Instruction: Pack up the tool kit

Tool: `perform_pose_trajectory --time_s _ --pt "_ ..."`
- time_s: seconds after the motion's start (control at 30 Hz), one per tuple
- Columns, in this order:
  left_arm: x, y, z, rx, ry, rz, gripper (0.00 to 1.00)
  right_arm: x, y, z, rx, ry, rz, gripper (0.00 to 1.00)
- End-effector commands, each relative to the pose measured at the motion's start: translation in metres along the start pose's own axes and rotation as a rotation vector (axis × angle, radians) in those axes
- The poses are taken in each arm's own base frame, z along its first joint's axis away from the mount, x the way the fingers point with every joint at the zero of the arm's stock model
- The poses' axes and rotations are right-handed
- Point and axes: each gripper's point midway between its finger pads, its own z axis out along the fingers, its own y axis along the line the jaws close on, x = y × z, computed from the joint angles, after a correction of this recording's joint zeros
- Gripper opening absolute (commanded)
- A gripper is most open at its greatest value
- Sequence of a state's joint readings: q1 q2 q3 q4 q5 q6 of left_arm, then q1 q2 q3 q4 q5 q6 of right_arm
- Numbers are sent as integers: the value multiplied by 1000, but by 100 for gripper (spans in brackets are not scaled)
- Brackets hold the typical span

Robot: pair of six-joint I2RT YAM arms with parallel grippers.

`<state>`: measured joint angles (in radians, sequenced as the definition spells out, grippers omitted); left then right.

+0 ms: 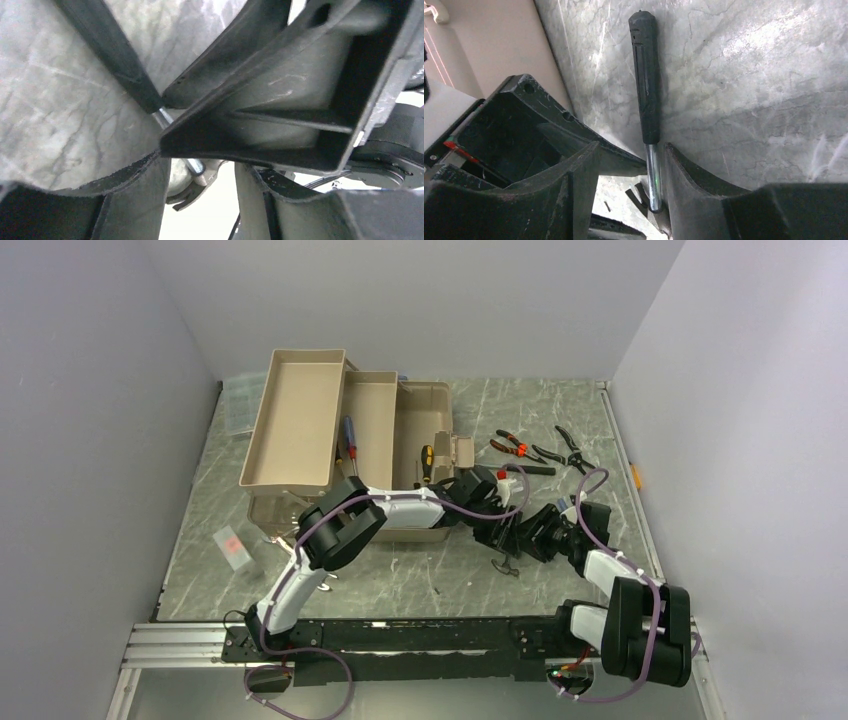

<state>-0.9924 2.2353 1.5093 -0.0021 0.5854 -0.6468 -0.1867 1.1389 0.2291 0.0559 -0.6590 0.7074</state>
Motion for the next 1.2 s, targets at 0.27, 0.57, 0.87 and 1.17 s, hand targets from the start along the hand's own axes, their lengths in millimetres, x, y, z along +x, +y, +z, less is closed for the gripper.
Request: perform_pose_trajectory --time_s 0.27,0.57,0.87,1.17 --pt "3 10 14 44 14 -55 55 15 2 2 -39 73 74 51" --pt "-2 31 13 -6 -35 -102 51 18 -5 -7 49 66 108 43" --pt "-10 42 9 -40 -78 -127 52 23 -3 -12 53 61 165 37" --pt "-25 45 12 -28 -110 -130 52 28 2 -13 24 80 195 34"
